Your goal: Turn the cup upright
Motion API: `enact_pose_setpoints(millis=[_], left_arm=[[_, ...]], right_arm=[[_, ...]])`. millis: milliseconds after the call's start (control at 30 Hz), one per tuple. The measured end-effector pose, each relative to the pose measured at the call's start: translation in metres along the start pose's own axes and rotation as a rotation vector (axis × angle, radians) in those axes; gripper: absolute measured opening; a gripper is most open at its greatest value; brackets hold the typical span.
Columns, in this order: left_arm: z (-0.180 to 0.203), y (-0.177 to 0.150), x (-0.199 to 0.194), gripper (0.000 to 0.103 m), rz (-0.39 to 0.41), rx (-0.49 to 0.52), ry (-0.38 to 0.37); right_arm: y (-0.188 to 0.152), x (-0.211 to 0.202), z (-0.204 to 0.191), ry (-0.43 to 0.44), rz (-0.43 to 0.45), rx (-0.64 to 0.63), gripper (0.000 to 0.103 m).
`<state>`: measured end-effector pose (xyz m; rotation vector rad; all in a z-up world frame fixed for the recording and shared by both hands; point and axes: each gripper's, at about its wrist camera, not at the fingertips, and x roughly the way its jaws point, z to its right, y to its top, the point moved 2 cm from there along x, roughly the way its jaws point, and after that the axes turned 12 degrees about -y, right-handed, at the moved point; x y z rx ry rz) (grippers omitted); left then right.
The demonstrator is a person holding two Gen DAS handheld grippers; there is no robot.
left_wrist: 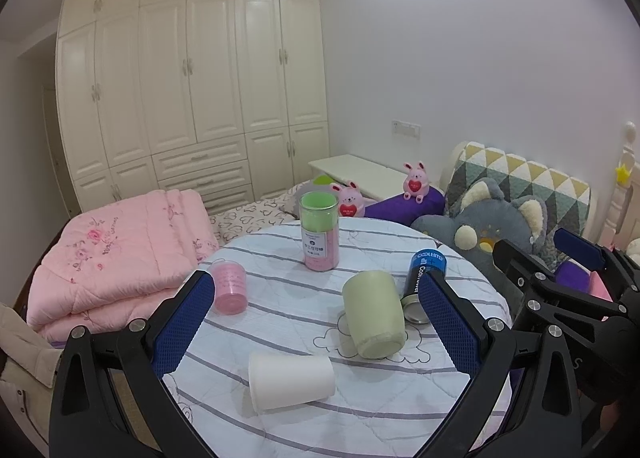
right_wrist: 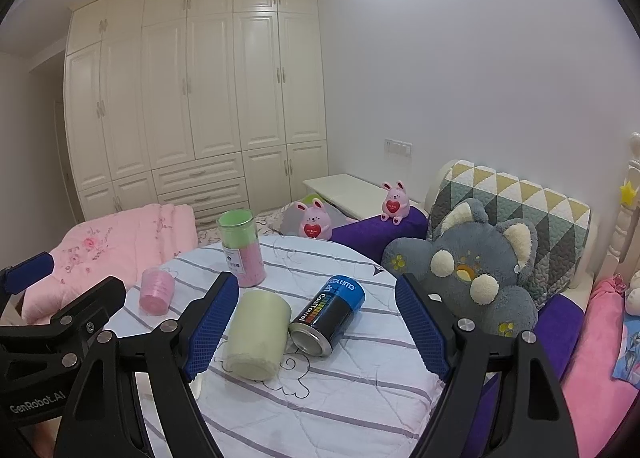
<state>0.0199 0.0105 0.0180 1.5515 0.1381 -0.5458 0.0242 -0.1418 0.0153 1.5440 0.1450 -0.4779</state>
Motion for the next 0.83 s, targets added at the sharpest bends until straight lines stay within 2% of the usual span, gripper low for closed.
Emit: enact_pose_setpoints(millis=[833], left_arm=[[-0.005, -0.001, 0.013, 0.103, -0.015, -0.006, -0.007]], right_arm=[[-0.002, 0.013, 0.000, -0.011, -0.030, -0.008, 0.082]])
